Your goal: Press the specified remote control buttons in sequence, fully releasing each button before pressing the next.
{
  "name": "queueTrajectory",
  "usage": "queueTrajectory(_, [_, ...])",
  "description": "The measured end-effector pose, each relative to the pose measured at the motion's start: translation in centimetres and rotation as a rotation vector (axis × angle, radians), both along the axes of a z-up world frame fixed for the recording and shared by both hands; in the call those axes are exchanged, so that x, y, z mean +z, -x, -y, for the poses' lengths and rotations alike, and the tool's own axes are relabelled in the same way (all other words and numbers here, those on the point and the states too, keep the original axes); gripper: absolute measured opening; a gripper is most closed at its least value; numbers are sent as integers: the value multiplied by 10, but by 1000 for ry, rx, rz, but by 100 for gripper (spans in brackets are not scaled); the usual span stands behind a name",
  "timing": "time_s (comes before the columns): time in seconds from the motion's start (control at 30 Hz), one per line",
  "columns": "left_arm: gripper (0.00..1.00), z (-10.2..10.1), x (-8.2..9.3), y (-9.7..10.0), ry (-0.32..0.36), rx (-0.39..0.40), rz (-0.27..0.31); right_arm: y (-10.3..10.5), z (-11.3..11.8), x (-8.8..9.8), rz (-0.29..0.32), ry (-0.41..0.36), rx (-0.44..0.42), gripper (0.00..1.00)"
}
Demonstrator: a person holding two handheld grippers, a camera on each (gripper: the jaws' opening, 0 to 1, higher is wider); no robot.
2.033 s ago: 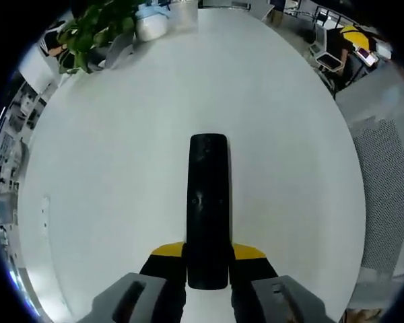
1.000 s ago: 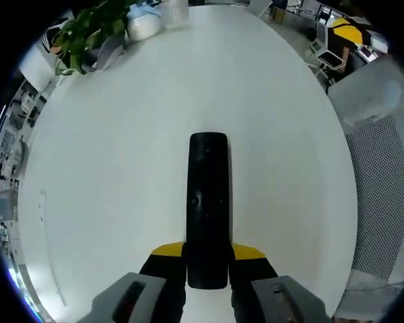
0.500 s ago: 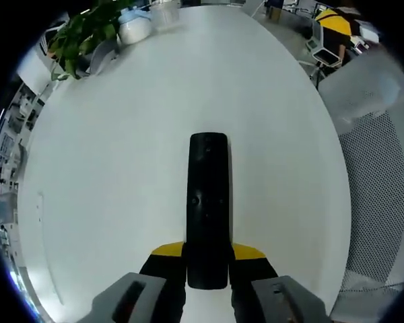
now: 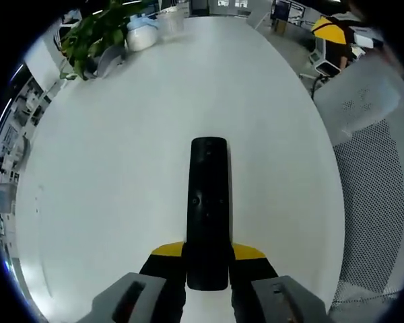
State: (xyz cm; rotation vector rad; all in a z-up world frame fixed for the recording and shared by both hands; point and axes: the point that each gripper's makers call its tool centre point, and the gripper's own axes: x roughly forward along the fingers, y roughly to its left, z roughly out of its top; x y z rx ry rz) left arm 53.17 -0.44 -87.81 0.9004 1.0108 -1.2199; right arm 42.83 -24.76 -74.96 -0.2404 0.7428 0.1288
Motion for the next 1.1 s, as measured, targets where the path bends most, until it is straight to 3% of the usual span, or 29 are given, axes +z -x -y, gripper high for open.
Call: queueTrajectory(1.1, [23, 7, 1, 63, 114, 29, 16, 3, -9, -2, -15, -16, 33, 0])
